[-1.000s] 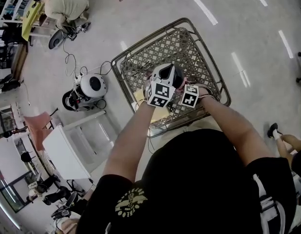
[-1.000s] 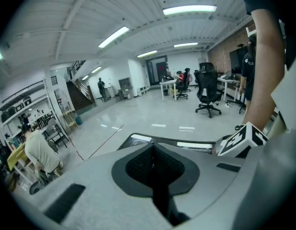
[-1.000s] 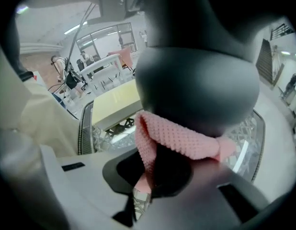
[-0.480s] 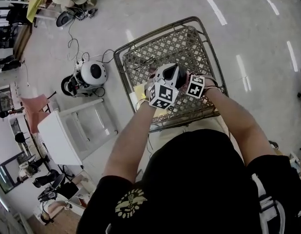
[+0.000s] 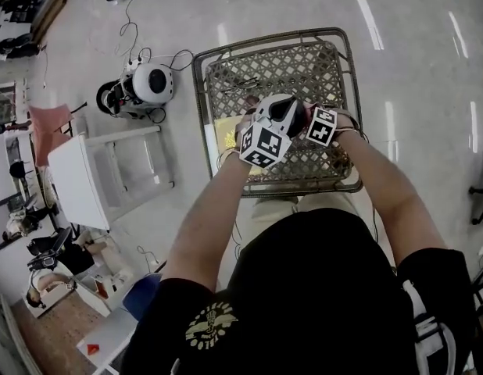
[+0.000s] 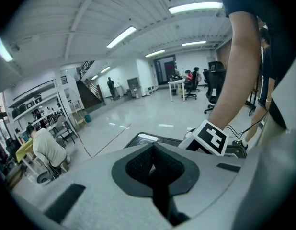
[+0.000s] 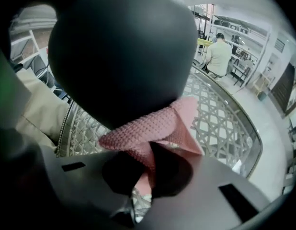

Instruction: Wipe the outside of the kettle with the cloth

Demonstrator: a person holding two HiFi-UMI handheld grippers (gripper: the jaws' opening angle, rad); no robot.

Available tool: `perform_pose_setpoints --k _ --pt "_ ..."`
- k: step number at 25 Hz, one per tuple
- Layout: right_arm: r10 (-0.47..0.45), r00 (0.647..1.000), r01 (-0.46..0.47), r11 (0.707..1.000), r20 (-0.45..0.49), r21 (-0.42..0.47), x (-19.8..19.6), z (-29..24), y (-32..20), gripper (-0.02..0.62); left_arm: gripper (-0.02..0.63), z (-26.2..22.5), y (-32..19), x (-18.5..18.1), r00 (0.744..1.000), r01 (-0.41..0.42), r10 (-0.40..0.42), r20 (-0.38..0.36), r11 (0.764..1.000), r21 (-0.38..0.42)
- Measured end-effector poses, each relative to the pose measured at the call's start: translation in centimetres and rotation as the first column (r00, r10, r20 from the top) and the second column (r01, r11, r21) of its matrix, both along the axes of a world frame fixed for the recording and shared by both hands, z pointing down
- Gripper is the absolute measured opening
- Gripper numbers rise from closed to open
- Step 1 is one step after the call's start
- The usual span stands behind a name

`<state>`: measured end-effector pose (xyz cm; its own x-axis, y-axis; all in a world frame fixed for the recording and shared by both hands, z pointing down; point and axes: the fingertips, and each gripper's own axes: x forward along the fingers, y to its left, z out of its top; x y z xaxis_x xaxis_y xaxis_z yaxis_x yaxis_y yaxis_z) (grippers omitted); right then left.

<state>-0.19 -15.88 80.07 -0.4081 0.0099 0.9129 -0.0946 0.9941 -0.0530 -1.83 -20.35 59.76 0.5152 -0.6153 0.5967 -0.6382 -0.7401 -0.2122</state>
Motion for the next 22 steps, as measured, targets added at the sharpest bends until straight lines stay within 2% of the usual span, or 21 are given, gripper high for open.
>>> perform_pose_setpoints --k 4,8,13,18,22 --pt "0.024 1.000 -0.024 1.000 0.007 0.014 -0.2 0.4 -2.1 0.021 0.005 0.2 -0.1 -0.1 1.000 0.015 -0.015 -0.011 1.000 -0.002" --pt "0.038 0.999 -0.039 0.999 0.037 0.017 -0.3 0.5 -2.0 0.020 0.005 0.1 -0.2 -0.3 1.000 0.018 -0.018 -0.015 1.000 -0.003" --pt "0.061 0.997 -0.060 0.998 0.056 -0.020 -0.1 0.2 1.3 0.020 0.005 -0.2 -0.1 -0.4 0.999 0.018 -0.018 -0.028 1.000 -0.010" --pt "0.096 0.993 -0.092 0.994 0.073 -0.061 -1.7 0.9 4.8 0.020 0.005 0.7 -0.2 -0.9 0.998 0.014 -0.016 -0.057 0.999 -0.030" --pt "0.166 0.978 -0.154 0.983 0.126 -0.099 -2.6 -0.4 6.8 0.020 0.005 0.9 0.0 -0.6 0.998 -0.008 0.006 -0.061 0.999 -0.040"
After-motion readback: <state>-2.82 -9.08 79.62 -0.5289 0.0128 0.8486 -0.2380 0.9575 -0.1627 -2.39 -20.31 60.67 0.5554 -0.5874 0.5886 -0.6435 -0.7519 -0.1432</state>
